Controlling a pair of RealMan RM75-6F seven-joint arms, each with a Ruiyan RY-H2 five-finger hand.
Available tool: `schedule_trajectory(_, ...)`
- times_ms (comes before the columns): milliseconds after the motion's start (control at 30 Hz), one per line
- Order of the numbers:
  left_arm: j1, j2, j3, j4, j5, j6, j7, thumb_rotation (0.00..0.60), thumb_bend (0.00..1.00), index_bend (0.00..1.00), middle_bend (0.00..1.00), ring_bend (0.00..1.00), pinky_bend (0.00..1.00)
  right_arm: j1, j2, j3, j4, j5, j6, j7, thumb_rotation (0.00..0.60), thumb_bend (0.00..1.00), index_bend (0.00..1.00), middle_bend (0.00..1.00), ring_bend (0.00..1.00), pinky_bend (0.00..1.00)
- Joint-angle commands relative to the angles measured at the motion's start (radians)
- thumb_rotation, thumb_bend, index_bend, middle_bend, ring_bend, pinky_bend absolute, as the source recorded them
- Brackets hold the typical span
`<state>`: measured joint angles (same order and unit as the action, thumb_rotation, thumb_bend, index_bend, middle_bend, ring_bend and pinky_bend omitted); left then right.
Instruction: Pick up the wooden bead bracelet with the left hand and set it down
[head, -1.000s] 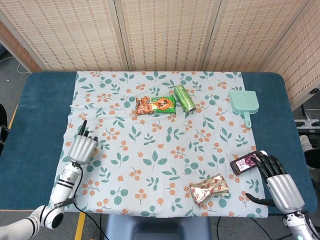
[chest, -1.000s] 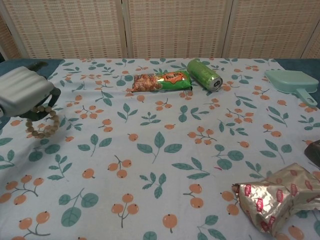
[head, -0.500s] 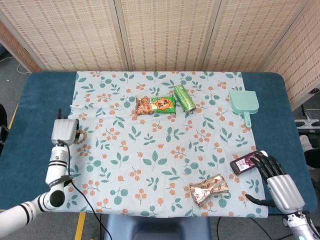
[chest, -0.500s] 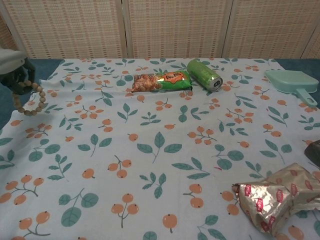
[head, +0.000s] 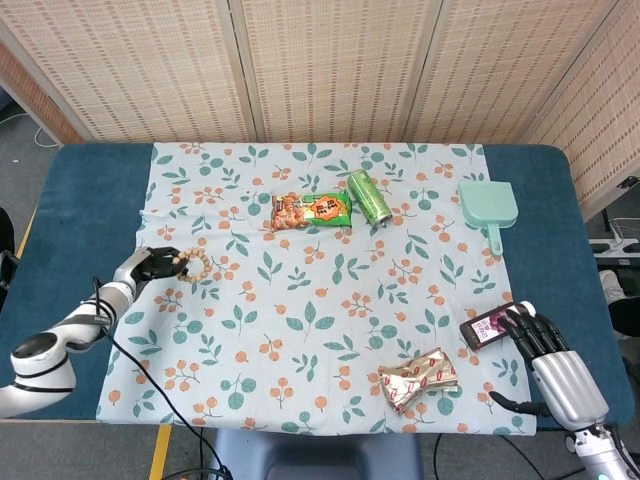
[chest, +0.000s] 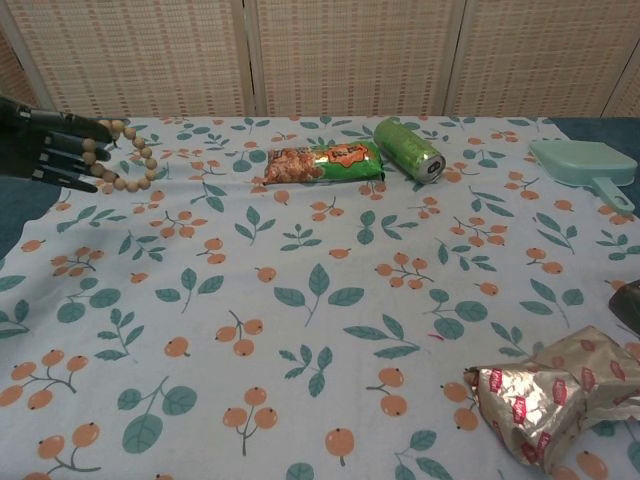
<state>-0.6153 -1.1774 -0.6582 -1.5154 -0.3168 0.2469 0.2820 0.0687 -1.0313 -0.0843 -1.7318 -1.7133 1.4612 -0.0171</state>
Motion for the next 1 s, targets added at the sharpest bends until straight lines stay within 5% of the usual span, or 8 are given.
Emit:
schedule_trajectory(33,0.043,0.120,-0.030,0.073,-0.034,-0.350,-0.327,0.600,1.00,0.55,0.57,0.31,0.00,0.000,-0.002,0.000,-0.001,0.000,-0.002,-0.003,0.414,0.09,0.00,0.00,0.00,0.00)
schedule_trajectory(333,0.045,0.102,-0.007,0.130,0.165,-0.367,-0.543,0.600,1.00,0.52,0.57,0.30,0.00,0.001,-0.001,-0.001,-0.003,-0.001,-0.007,0.000,0.414,0.09,0.00,0.00,0.00,0.00)
schedule_trajectory(600,-0.060,0.137,0.142,0.091,0.246,-0.182,-0.721,0.600,1.00,0.60,0.65,0.35,0.00,0.001,0.001,-0.001,-0.001,-0.004,-0.005,0.006,0.413,0.10,0.00,0.00,0.00,0.00)
schedule_trajectory(733,-0.045,0.133,0.119,0.093,0.321,-0.213,-0.760,0.597,0.95,0.53,0.59,0.32,0.00,0.002,0.000,-0.001,-0.001,-0.001,-0.011,0.005,0.413,0.10,0.00,0.00,0.00,0.00)
schedule_trajectory(1000,0.041,0.075,0.083,-0.007,0.621,-0.032,-0.667,0.359,0.61,0.44,0.47,0.24,0.00,0.006,-0.005,-0.001,-0.003,0.006,-0.025,-0.005,0.413,0.10,0.00,0.00,0.00,0.00)
